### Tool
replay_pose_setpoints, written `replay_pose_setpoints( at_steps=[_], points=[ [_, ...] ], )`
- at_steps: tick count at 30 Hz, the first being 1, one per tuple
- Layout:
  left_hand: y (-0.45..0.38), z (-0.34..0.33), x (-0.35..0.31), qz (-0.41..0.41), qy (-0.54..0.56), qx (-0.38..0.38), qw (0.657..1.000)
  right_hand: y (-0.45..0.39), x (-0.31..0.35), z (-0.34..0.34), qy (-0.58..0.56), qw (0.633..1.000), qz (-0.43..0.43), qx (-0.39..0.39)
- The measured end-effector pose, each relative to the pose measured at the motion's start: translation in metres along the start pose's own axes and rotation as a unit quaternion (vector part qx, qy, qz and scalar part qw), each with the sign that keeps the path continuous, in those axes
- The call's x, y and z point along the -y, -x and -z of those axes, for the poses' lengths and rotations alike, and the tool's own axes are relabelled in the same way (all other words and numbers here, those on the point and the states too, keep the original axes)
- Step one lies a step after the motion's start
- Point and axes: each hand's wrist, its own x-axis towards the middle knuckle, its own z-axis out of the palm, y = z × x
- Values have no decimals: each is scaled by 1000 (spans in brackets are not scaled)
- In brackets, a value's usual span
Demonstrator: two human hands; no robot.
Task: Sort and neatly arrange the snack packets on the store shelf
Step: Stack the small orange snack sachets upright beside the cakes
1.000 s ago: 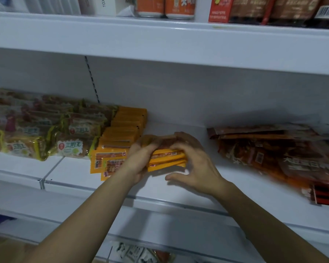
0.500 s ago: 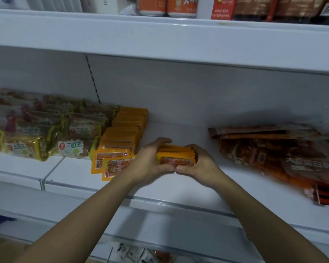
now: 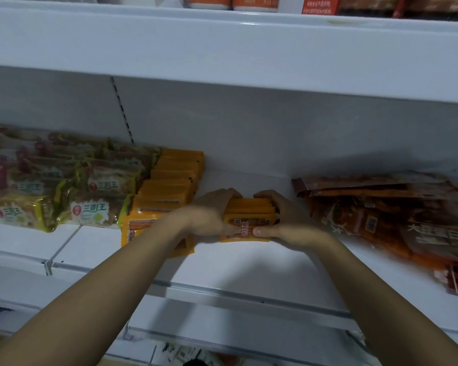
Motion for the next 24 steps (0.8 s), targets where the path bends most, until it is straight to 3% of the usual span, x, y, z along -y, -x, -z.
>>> replay_pose_setpoints(
  at_steps=[7,11,14,16,24],
  points=[
    [-9,2,6,-10,-35,29,999,-3,-8,1,27,999,29,-31],
    [-20,21,21,-22,-59,-69,996,-42,6,-3,64,990,70,-106],
    [-29,32,41,21,-171,-147,974,-90,9,-4,77,981,85,-154],
    [-29,32,46,29,-254,-158,954,-117,5,-4,82,978,80,-177],
    [-36,12,33,19,-283,10,959,-162,-3,-12,50,974,61,-213]
  ],
)
